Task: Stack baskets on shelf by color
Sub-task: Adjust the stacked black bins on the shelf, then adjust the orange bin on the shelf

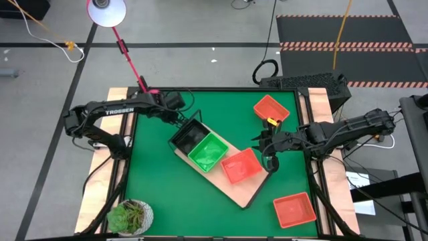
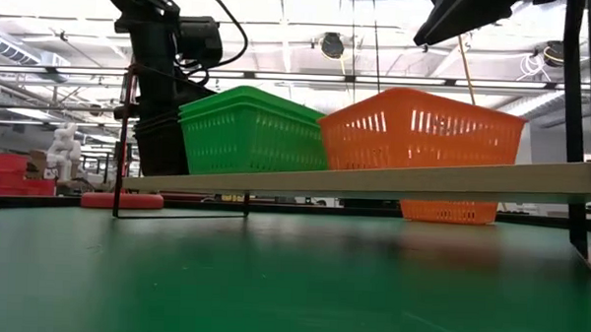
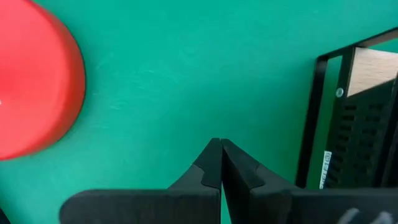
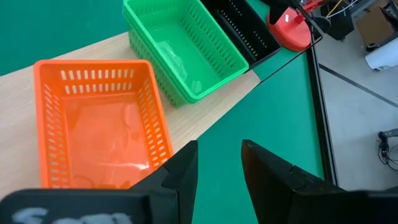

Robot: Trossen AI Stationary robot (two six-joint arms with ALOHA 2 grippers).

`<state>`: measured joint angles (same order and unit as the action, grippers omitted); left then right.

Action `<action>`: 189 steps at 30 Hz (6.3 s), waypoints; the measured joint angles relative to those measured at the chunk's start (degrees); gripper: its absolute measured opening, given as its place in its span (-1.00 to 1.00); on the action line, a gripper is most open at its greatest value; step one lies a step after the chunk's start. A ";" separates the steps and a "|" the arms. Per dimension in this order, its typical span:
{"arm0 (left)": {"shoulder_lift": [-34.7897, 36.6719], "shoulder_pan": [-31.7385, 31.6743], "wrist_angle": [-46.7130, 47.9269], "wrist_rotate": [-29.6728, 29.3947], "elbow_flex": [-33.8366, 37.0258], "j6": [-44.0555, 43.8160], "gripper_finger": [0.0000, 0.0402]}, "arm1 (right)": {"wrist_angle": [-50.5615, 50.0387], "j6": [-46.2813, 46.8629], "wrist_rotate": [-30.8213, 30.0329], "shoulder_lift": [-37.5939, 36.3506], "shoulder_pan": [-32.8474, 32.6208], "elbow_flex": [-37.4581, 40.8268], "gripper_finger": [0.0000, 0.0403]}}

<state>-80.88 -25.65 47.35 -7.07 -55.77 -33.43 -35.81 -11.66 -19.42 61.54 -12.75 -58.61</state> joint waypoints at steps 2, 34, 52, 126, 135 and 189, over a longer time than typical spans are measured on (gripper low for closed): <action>0.00 0.43 0.00 0.00 0.00 -0.04 -1.00 | 0.00 0.01 0.00 0.00 0.00 0.00 -0.42; 0.04 -1.11 -18.06 18.62 11.10 8.96 -1.00 | -0.24 0.04 0.04 0.00 0.00 0.00 -0.42; 1.30 -1.10 -16.07 15.80 11.10 9.38 -1.00 | -0.58 0.04 0.07 0.00 0.01 0.00 -0.42; 13.39 5.96 -47.98 33.25 28.24 27.65 -1.00 | -0.40 0.04 0.07 0.00 0.01 0.00 -0.42; 13.42 8.90 -49.39 33.42 28.98 35.37 -1.00 | 0.02 0.04 0.07 0.00 0.01 0.00 -0.42; 40.18 16.48 -39.23 12.79 23.51 24.73 -1.00 | -6.82 16.35 16.76 15.06 -0.83 -6.11 -0.42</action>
<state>-40.70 -9.17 8.12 5.72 -32.26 -8.71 -42.63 4.69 -2.66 76.60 -13.58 -64.72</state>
